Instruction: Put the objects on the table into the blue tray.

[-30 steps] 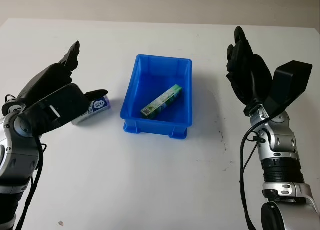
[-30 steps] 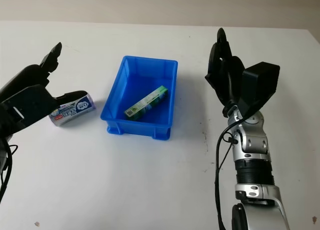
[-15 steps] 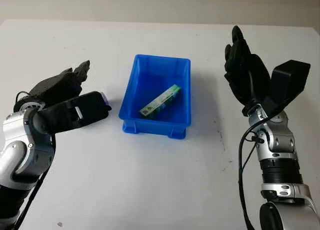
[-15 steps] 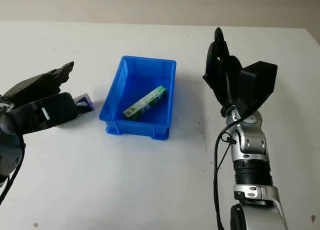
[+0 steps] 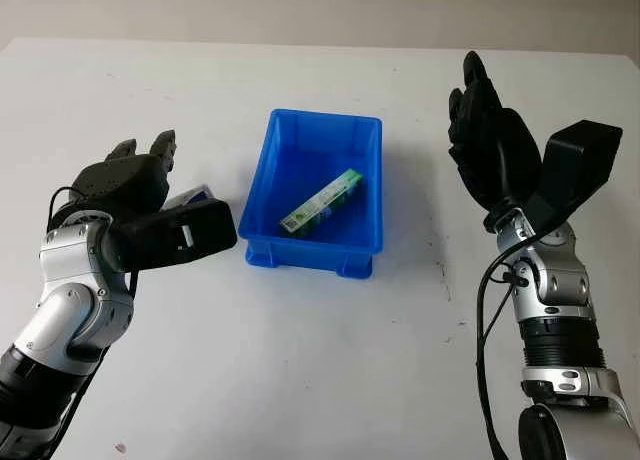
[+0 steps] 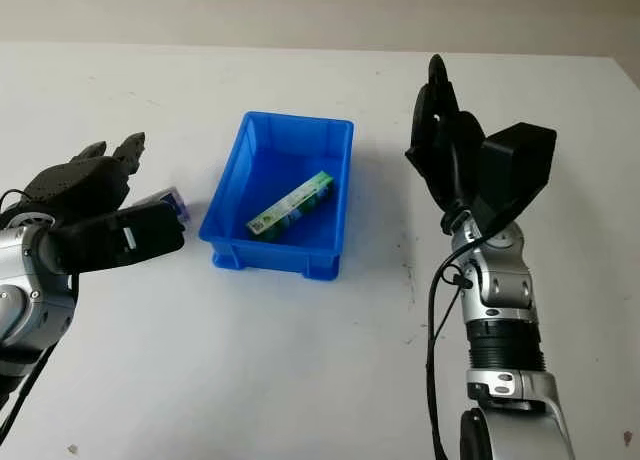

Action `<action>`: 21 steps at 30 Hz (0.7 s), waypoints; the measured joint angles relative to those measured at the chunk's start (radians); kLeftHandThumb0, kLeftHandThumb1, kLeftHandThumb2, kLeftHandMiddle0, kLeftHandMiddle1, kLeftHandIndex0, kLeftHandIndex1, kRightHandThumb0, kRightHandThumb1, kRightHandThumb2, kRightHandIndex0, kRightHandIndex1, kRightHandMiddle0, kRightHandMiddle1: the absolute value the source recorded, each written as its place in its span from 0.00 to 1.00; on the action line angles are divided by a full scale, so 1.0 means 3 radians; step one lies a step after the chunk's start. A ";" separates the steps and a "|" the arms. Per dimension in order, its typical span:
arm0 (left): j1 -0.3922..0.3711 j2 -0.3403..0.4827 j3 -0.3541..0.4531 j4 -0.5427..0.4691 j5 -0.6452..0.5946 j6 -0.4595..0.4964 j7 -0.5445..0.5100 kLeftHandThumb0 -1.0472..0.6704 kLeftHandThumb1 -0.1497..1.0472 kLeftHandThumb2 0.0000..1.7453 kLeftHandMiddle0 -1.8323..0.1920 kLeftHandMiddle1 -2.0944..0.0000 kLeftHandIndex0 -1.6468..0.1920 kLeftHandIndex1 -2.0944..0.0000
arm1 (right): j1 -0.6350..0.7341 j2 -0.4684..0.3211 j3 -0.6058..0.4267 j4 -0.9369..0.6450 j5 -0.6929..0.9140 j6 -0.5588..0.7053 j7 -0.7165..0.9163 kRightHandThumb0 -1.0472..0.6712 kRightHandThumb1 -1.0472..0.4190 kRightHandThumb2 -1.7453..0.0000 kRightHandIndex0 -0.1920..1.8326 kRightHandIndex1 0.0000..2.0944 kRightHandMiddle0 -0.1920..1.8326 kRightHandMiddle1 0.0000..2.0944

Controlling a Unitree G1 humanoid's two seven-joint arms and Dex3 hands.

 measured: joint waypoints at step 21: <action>0.0170 -0.0344 -0.0066 0.0176 0.0399 0.0057 0.0110 0.22 0.93 0.03 0.91 0.06 0.88 0.63 | -0.0018 0.0012 -0.0050 0.0000 0.0066 0.0000 0.0061 0.13 0.00 0.57 0.00 0.00 0.00 0.00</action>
